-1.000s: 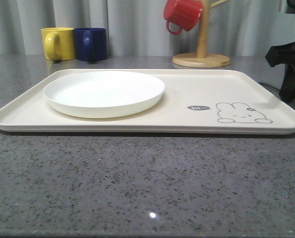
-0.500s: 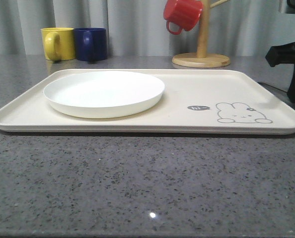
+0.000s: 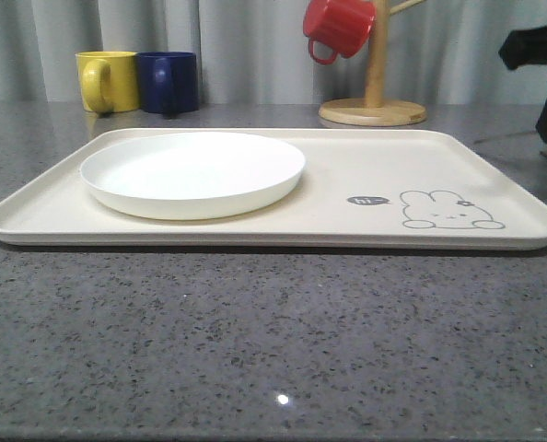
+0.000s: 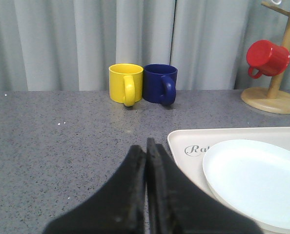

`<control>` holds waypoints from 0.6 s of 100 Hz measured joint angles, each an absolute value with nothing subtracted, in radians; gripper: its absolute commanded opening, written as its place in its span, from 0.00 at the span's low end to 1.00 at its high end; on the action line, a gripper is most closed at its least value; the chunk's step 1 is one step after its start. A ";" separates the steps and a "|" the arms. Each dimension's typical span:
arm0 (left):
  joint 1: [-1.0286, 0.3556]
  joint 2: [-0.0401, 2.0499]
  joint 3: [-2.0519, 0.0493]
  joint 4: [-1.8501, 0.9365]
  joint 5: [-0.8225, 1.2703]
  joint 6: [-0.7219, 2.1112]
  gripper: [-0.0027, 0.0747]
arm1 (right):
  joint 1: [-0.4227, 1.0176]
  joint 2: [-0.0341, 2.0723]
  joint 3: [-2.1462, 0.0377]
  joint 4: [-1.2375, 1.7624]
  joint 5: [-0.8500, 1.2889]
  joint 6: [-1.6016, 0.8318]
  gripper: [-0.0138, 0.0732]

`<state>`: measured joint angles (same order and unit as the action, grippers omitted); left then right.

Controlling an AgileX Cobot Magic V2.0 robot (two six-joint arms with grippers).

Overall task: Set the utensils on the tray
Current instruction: 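Reach the right gripper down and grasp the silver fork, then carry the fork onto the tray beside the plate and release it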

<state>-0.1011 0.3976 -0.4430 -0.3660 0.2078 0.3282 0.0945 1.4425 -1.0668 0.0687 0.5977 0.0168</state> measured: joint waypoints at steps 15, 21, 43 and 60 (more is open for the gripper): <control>-0.101 0.398 -0.443 -0.366 0.208 0.328 0.01 | 0.127 1.381 -1.116 0.066 0.640 0.067 0.20; -0.101 0.398 -0.443 -0.366 0.208 0.328 0.01 | 0.151 1.362 -1.127 0.066 0.648 0.088 0.20; -0.101 0.398 -0.443 -0.366 0.208 0.328 0.01 | 0.277 1.346 -1.145 0.056 0.660 0.196 0.20; -0.101 0.398 -0.443 -0.366 0.208 0.328 0.01 | 0.382 1.346 -1.145 -0.062 0.653 0.389 0.20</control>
